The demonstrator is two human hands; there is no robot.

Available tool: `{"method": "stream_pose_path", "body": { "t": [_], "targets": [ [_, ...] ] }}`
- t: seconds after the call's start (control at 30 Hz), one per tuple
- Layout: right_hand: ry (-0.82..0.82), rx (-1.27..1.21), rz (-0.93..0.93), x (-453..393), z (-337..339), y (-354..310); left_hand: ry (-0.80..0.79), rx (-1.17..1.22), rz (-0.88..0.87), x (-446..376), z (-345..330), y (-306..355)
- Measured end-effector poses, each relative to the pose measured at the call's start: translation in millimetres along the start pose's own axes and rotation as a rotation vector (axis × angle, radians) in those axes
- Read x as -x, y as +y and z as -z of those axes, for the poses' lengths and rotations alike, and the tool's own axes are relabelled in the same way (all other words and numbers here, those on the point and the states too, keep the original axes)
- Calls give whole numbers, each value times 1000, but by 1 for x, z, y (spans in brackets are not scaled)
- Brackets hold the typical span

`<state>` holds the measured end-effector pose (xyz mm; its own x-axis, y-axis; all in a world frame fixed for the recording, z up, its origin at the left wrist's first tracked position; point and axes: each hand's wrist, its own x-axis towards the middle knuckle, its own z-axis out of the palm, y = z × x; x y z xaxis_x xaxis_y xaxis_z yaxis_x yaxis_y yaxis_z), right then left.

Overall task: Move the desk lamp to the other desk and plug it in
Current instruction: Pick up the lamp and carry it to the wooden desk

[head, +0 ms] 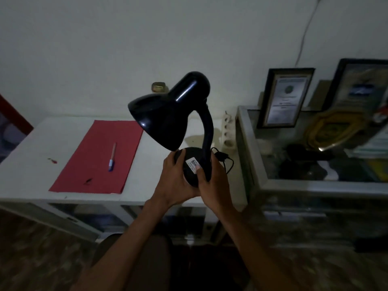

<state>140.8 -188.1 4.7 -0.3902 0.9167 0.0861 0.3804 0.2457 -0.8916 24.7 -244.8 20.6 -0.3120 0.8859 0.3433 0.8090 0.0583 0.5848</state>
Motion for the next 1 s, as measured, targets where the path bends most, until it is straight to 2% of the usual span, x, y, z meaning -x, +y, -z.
{"method": "stream_pose_path", "body": {
  "t": [0.17,0.3,0.43,0.53,0.67,0.8,1.0],
  "targets": [
    [114,18,-60,63,28,8,-36,75,-155,46,-2,35],
    [238,17,-136,110,56,20,-203,79,-128,77,-21,63],
    [386,19,-214,158,84,37,-270,65,-264,107,-45,91],
    [483,-5,-262,191,109,50,-388,92,-246,122,-67,120],
    [627,-9,-293,244,159,69,-498,56,-294,156,-96,182],
    [789,31,-325,309,222,83,-458,187,-527,197,-117,257],
    [936,84,-386,418,317,95,-685,254,-595,267,-158,369]
  ]
}}
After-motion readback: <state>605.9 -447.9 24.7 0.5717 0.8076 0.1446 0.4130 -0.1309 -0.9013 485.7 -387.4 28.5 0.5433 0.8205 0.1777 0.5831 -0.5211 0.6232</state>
